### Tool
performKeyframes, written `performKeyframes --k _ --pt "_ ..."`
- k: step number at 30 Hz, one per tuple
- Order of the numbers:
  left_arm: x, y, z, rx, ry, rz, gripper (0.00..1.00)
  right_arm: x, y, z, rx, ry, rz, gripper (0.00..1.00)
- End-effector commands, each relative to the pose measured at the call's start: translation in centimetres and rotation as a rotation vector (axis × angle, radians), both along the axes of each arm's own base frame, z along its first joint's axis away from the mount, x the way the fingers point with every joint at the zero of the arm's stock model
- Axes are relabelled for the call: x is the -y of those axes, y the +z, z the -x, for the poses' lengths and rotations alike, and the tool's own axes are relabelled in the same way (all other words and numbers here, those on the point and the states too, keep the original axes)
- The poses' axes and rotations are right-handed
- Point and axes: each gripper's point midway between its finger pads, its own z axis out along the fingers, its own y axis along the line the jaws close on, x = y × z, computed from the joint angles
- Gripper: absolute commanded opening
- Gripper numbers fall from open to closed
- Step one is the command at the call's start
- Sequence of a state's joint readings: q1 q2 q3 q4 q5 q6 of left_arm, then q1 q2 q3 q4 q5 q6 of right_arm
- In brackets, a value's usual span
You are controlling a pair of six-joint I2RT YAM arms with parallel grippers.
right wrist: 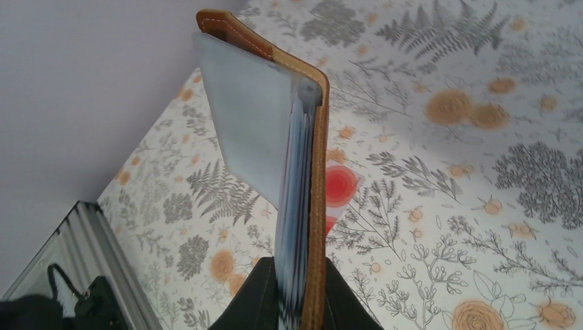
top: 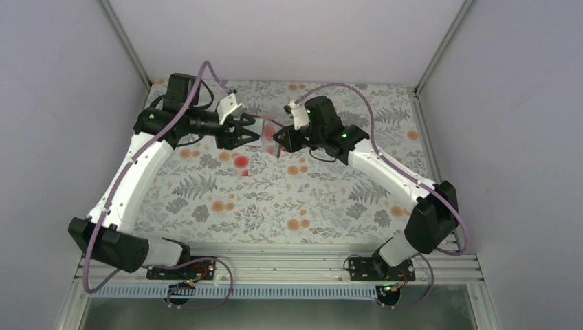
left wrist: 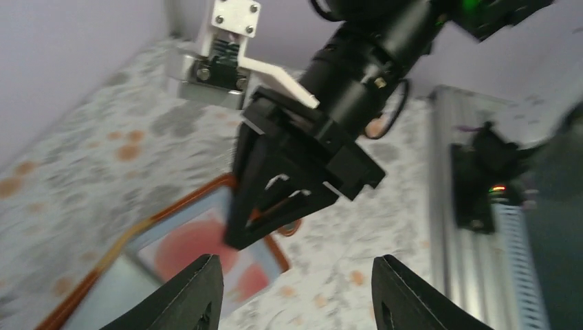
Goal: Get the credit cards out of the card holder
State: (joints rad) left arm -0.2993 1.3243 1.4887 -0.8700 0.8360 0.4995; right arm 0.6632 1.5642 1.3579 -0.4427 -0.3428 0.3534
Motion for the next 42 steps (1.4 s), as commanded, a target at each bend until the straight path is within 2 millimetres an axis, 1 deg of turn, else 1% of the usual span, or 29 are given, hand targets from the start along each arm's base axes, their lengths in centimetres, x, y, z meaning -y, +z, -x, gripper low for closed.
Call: performKeyframes --k 1,2,4,5,8,11,14,21,24,27,29,31,32,33,35,36,40,41,42 --pt "1.7 4.1 5.1 -0.137 -0.283 0.216 0.54 0.0 5.4 2.1 0.229 0.153 -0.088 0.04" --pt "1.8 4.2 5.5 -0.155 -0.300 0.236 0.53 0.1 5.8 2.5 0.244 0.169 -0.096 0.04" --pt "1.7 3.4 5.3 -0.173 -0.281 0.236 0.53 0.0 6.9 3.4 0.275 0.212 -0.125 0.04" --pt "1.6 2.6 5.0 -0.172 -0.250 0.214 0.51 -0.1 7.3 3.9 0.285 0.235 -0.141 0.04" --pt "1.0 0.2 3.0 -0.144 -0.108 0.141 0.39 -0.3 8.8 5.1 0.324 0.294 -0.191 0.04" --pt "0.5 -1.5 1.9 -0.153 -0.034 0.097 0.37 -0.2 9.7 6.0 0.356 0.331 -0.209 0.04" --pt "0.2 -2.0 1.1 -0.142 0.010 0.071 0.36 -0.1 10.6 7.2 0.395 0.381 -0.236 0.04" --pt "0.2 -1.2 0.7 -0.125 0.009 0.070 0.35 0.3 11.9 10.1 0.452 0.504 -0.289 0.04" --pt "0.7 -0.3 1.4 -0.126 -0.036 0.096 0.35 0.2 12.3 11.0 0.461 0.549 -0.322 0.04" --pt "1.8 0.2 2.8 -0.138 -0.117 0.134 0.32 0.0 12.4 10.9 0.457 0.549 -0.329 0.04" --pt "2.5 0.2 3.7 -0.148 -0.169 0.144 0.30 -0.1 12.4 10.5 0.458 0.539 -0.325 0.04" --pt "3.0 0.7 4.4 -0.152 -0.211 0.160 0.28 -0.2 12.4 10.2 0.458 0.523 -0.323 0.04" --pt "3.1 1.0 4.6 -0.151 -0.226 0.169 0.25 -0.3 12.2 10.1 0.454 0.519 -0.323 0.04" --pt "3.2 1.3 4.7 -0.148 -0.236 0.175 0.19 -0.3 12.2 10.0 0.453 0.516 -0.323 0.04" --pt "3.2 1.8 4.9 -0.136 -0.250 0.180 0.05 -0.3 12.1 9.9 0.449 0.510 -0.321 0.04" --pt "3.2 2.0 5.0 -0.131 -0.255 0.181 0.03 -0.3 12.0 9.8 0.450 0.506 -0.319 0.04" --pt "3.1 2.5 6.1 -0.141 -0.301 0.210 0.03 -0.2 11.7 9.8 0.446 0.507 -0.312 0.04" --pt "3.0 2.7 6.2 -0.143 -0.307 0.218 0.02 -0.1 11.6 9.9 0.445 0.507 -0.308 0.05" --pt "2.8 2.8 6.2 -0.142 -0.304 0.224 0.02 -0.1 11.4 9.9 0.448 0.507 -0.303 0.09"
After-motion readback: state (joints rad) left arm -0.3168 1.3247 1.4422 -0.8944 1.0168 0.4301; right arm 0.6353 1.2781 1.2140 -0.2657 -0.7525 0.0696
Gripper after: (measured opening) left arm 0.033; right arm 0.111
